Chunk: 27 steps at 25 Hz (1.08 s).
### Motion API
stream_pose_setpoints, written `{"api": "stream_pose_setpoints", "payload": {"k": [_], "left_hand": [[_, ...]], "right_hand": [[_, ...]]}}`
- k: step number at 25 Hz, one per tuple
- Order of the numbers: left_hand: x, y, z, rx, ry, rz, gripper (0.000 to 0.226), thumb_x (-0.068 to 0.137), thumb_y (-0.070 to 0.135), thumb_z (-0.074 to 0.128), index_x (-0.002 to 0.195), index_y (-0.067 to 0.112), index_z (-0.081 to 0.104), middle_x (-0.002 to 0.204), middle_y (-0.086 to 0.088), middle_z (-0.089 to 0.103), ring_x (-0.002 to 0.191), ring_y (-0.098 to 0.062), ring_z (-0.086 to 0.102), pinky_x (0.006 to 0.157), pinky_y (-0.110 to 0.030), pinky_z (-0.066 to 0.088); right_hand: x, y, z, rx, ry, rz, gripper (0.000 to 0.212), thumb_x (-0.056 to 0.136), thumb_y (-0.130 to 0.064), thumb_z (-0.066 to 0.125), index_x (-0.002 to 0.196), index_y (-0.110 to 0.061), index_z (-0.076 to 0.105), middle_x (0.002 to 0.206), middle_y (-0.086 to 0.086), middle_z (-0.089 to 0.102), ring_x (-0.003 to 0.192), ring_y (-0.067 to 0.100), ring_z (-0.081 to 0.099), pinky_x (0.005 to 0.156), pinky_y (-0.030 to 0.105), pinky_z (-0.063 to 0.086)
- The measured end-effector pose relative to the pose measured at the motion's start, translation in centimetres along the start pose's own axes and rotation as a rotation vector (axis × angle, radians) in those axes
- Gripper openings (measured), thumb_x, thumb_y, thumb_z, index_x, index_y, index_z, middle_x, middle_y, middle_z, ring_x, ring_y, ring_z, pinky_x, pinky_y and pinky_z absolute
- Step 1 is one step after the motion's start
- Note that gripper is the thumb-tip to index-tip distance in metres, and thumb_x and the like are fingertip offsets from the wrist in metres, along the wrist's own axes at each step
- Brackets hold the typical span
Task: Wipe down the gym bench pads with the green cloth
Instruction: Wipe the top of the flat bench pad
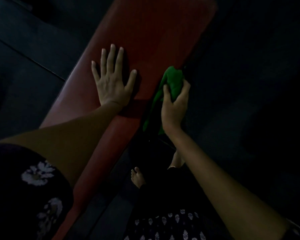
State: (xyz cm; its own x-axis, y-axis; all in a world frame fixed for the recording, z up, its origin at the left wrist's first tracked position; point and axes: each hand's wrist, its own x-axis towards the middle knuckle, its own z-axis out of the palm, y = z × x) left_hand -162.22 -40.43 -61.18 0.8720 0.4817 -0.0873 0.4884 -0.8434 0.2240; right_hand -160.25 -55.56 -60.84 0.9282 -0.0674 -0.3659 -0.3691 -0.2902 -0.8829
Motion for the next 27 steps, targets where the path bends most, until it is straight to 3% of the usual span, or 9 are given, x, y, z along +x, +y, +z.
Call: {"api": "stream_pose_setpoints", "payload": {"k": [4, 7, 11, 14, 19, 24, 27], "left_hand": [[0.9, 0.3, 0.0, 0.006, 0.015, -0.008, 0.069, 0.091, 0.056, 0.024, 0.149, 0.019, 0.021, 0.157, -0.004, 0.017, 0.146, -0.024, 0.009, 0.115, -0.049, -0.002], [-0.1, -0.1, 0.8, 0.045, 0.036, 0.010, 0.069, 0.092, 0.055, 0.025, 0.149, 0.018, 0.022, 0.157, -0.005, 0.018, 0.145, -0.026, 0.010, 0.115, -0.051, -0.002], [0.5, -0.1, 0.3, 0.026, 0.024, 0.023, 0.069, 0.092, 0.054, 0.026, 0.149, 0.017, 0.022, 0.156, -0.008, 0.019, 0.144, -0.028, 0.011, 0.114, -0.055, 0.002], [0.4, -0.2, 0.6, 0.022, 0.024, 0.028, 0.068, 0.091, 0.054, 0.028, 0.148, 0.016, 0.025, 0.155, -0.009, 0.022, 0.143, -0.030, 0.015, 0.113, -0.055, 0.004], [0.5, -0.2, 0.4, 0.048, 0.013, 0.022, 0.067, 0.092, 0.054, 0.028, 0.148, 0.016, 0.026, 0.155, -0.009, 0.023, 0.143, -0.027, 0.014, 0.113, -0.051, 0.000], [0.5, 0.0, -0.1, 0.052, -0.015, -0.016, 0.068, 0.091, 0.054, 0.027, 0.147, 0.015, 0.027, 0.154, -0.010, 0.025, 0.143, -0.026, 0.015, 0.115, -0.046, -0.003], [0.5, 0.8, -0.4, 0.036, -0.027, -0.060, 0.067, 0.090, 0.053, 0.030, 0.145, 0.014, 0.031, 0.152, -0.011, 0.029, 0.142, -0.027, 0.017, 0.115, -0.049, 0.002]], "right_hand": [[7.2, -2.7, -0.5, 0.016, 0.126, 0.024, 0.041, 0.093, -0.027, 0.056, 0.131, -0.015, 0.046, 0.119, 0.004, 0.056, 0.100, 0.013, 0.056, 0.071, 0.014, 0.042], [13.1, -5.0, -1.4, -0.023, 0.147, 0.071, 0.040, 0.093, -0.029, 0.054, 0.131, -0.018, 0.045, 0.117, 0.002, 0.056, 0.094, 0.011, 0.056, 0.060, 0.008, 0.037], [9.1, -2.6, -1.0, 0.011, 0.084, 0.020, 0.044, 0.092, -0.025, 0.055, 0.133, -0.014, 0.043, 0.126, 0.006, 0.054, 0.110, 0.018, 0.055, 0.088, 0.025, 0.045], [8.0, -2.3, -0.9, 0.024, 0.047, 0.071, 0.040, 0.092, -0.026, 0.055, 0.129, -0.016, 0.043, 0.122, 0.003, 0.056, 0.109, 0.018, 0.056, 0.092, 0.034, 0.047], [16.3, -6.8, -2.2, -0.060, 0.095, 0.080, 0.035, 0.094, -0.028, 0.053, 0.126, -0.015, 0.044, 0.113, -0.001, 0.058, 0.098, 0.013, 0.057, 0.073, 0.020, 0.042], [18.6, -7.2, -5.3, -0.110, -0.163, 0.075, 0.034, 0.094, -0.027, 0.055, 0.125, -0.021, 0.046, 0.110, -0.007, 0.057, 0.102, 0.010, 0.056, 0.087, 0.024, 0.047], [22.9, -8.9, -6.7, -0.146, -0.336, 0.101, 0.027, 0.092, -0.028, 0.058, 0.117, -0.018, 0.056, 0.103, -0.002, 0.062, 0.097, 0.013, 0.060, 0.084, 0.028, 0.050]]}}
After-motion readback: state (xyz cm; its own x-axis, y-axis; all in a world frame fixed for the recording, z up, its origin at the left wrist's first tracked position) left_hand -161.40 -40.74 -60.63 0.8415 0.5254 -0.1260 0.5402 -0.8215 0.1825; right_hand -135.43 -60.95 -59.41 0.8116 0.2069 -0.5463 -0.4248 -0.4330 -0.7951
